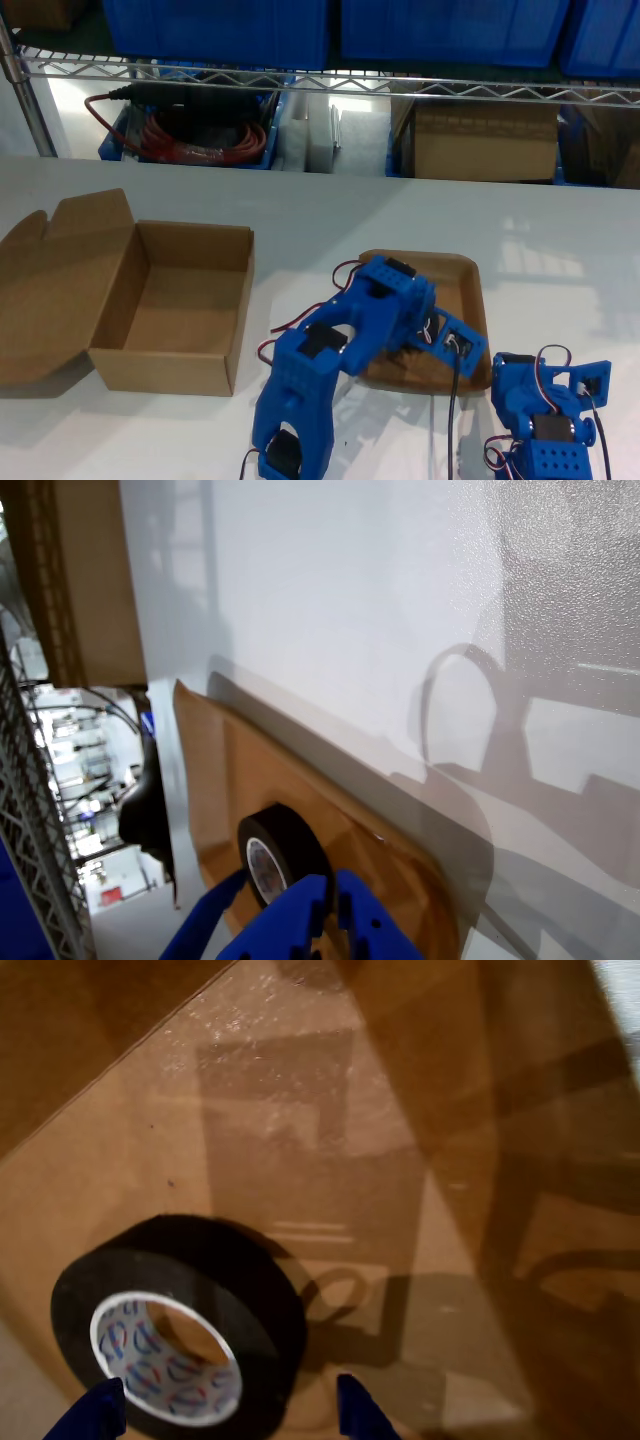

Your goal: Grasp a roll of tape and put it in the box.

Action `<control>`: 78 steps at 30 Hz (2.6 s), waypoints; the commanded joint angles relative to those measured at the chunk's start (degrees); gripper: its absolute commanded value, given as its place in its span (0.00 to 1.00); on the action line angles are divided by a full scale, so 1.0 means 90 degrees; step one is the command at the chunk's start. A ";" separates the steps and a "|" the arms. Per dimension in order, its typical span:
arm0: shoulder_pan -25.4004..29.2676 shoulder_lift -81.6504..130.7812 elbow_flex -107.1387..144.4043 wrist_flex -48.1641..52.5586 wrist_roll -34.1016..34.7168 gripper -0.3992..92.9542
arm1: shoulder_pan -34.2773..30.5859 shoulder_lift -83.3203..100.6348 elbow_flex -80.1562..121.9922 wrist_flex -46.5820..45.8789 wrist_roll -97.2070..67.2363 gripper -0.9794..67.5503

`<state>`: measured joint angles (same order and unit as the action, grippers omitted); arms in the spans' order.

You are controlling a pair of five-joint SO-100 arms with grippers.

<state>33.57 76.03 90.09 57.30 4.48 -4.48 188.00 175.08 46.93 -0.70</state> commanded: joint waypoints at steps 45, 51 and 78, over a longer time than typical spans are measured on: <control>-0.5205 0.3467 0.0156 -0.0381 -0.0225 0.00 | -0.0020 0.0039 0.0088 -0.0029 0.0020 0.02; -0.6787 0.3516 0.0166 0.0098 -0.0645 0.00 | -0.0020 0.0039 0.0088 -0.0029 0.0020 0.02; -0.6914 0.2959 0.0166 0.0449 -0.0830 0.28 | -0.0020 0.0039 0.0088 -0.0029 0.0020 0.02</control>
<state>-29.27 99.93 92.11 60.91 -2.72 -4.48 188.00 175.08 46.93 -0.70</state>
